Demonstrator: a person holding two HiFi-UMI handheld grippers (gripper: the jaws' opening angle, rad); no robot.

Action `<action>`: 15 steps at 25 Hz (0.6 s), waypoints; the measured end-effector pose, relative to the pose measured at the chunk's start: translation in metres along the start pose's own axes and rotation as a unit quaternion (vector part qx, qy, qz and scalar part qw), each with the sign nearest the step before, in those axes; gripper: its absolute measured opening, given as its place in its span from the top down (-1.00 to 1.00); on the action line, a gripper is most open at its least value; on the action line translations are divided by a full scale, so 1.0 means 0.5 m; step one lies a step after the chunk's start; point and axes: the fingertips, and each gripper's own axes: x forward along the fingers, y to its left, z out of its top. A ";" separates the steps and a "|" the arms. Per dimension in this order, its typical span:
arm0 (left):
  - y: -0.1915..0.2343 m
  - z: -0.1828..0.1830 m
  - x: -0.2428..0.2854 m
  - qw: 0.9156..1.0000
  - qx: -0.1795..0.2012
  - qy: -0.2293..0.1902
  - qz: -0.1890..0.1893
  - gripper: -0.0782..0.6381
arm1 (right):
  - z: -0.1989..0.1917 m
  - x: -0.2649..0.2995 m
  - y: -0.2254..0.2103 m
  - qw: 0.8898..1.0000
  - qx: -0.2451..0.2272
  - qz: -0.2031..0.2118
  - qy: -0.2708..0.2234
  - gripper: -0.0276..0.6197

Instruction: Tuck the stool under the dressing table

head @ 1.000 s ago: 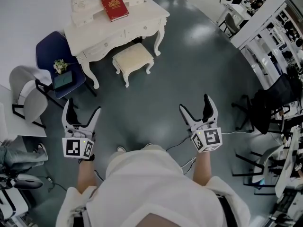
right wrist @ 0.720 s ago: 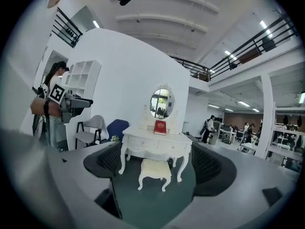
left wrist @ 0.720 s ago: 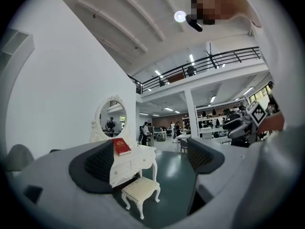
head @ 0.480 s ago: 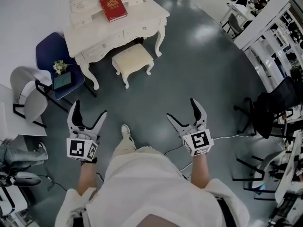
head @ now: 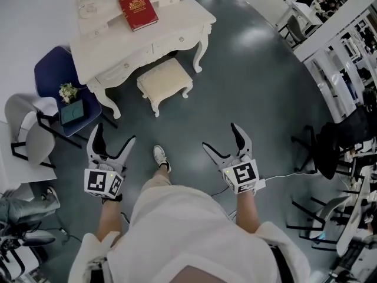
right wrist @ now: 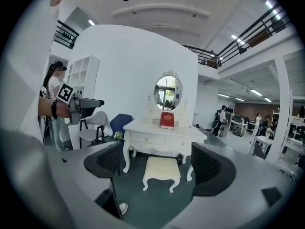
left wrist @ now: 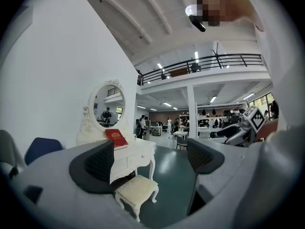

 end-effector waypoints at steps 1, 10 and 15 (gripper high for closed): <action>0.029 0.005 0.036 1.000 0.002 -0.002 -0.003 -0.55 | 0.021 0.041 -0.017 1.000 -0.004 -0.001 -0.002 -0.45; 0.178 0.040 0.306 0.999 0.000 -0.019 -0.048 -0.55 | 0.137 0.299 -0.109 1.000 -0.018 0.001 0.013 -0.37; 0.184 -0.005 0.392 0.997 -0.011 0.002 -0.075 -0.55 | 0.128 0.355 -0.148 1.000 -0.002 0.004 0.024 -0.37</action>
